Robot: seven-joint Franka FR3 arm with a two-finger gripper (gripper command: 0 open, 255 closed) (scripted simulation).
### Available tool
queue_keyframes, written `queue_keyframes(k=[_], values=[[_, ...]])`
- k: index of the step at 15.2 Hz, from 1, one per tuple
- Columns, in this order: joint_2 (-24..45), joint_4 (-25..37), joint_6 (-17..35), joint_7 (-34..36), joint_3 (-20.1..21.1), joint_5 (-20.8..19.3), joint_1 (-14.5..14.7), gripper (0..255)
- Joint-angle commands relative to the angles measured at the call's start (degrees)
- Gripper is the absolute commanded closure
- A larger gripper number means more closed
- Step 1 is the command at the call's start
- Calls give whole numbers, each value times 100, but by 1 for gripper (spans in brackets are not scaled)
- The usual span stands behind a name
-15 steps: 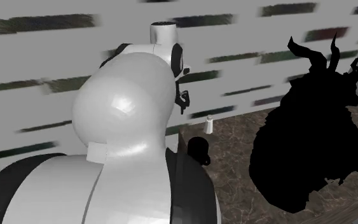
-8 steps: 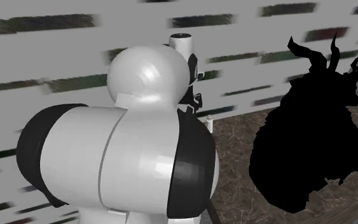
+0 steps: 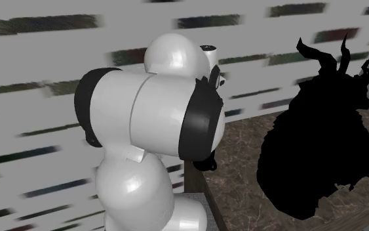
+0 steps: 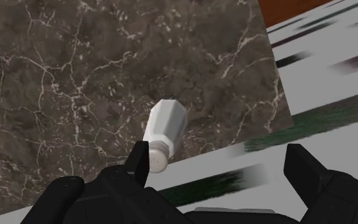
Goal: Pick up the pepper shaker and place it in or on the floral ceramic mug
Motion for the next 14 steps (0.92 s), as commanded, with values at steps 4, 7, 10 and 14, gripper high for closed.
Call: queue_keyframes(k=[4, 7, 10, 14], values=[[999, 604, 525, -519, -262, 279, -94, 0], [1311, 766, 699, -677, -308, 403, -136, 0], [1479, 718, 910, -724, -310, 470, -148, 0], [1691, 674, 1157, -786, -307, 558, -164, 0]])
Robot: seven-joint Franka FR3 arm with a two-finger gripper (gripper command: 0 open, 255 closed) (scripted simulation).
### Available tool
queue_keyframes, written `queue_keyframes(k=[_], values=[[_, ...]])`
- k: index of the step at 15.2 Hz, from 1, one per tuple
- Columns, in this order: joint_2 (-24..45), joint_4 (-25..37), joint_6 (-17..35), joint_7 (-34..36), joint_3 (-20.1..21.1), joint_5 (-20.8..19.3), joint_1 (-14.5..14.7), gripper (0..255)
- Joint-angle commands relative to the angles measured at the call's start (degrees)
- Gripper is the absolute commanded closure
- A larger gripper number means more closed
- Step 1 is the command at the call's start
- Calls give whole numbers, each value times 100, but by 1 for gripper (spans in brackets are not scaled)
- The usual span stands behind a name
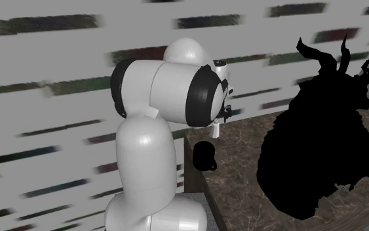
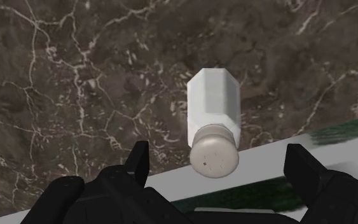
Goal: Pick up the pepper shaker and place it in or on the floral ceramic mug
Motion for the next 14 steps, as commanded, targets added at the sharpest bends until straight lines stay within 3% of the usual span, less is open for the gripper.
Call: queue_keyframes(k=[1, 7, 8, 14], values=[[37, 1, 39, -17, -1, 18, -6, 0], [37, 1, 38, -17, -1, 18, -6, 0], [37, 1, 38, -17, -1, 18, -6, 255], [39, 4, 37, -18, -1, 18, -6, 255]])
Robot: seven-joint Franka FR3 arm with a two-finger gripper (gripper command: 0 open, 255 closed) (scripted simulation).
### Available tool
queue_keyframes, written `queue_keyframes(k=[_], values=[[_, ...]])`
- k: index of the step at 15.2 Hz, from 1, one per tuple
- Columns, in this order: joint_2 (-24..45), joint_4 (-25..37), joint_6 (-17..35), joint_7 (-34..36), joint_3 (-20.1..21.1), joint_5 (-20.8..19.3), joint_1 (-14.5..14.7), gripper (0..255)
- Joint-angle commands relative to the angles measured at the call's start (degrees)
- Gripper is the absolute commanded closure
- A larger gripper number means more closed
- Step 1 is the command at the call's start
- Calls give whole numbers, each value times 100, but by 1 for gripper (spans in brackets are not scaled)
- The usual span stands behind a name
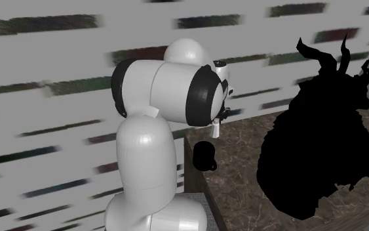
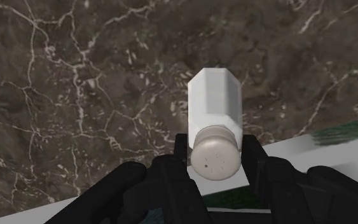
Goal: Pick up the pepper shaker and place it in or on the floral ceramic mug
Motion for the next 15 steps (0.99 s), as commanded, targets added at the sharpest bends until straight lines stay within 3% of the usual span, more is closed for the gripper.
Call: queue_keyframes(k=[1, 15], values=[[2, -1, 0, 0, -1, 0, -1, 255], [-483, 425, -892, 101, -4, -178, 25, 255]])
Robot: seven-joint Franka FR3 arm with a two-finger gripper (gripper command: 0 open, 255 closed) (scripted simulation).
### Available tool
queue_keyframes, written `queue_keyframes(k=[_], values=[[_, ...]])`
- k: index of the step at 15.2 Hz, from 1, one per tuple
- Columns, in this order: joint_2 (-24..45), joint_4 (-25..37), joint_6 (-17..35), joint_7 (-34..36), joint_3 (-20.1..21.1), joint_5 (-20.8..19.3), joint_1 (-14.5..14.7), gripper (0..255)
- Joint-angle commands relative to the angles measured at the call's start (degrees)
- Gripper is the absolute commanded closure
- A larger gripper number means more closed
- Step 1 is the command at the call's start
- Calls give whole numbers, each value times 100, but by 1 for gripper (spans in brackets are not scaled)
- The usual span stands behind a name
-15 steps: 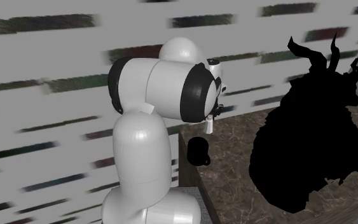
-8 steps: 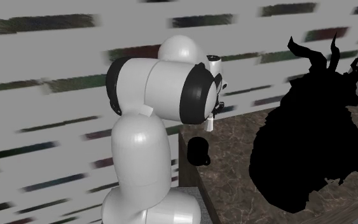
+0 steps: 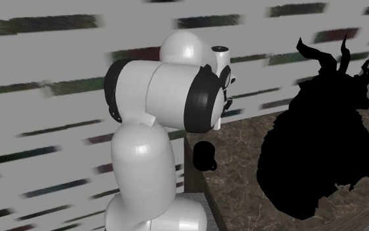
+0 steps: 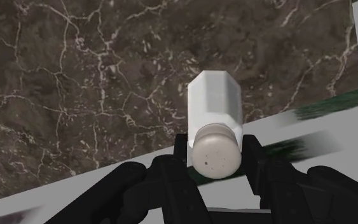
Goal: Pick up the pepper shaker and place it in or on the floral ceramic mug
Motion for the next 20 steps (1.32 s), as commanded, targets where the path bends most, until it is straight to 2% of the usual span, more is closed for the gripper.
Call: queue_keyframes(k=[1, 20], values=[[-70, 86, -155, 13, 3, -23, 3, 255], [-454, 1150, -1590, 41, 39, -114, 28, 255]])
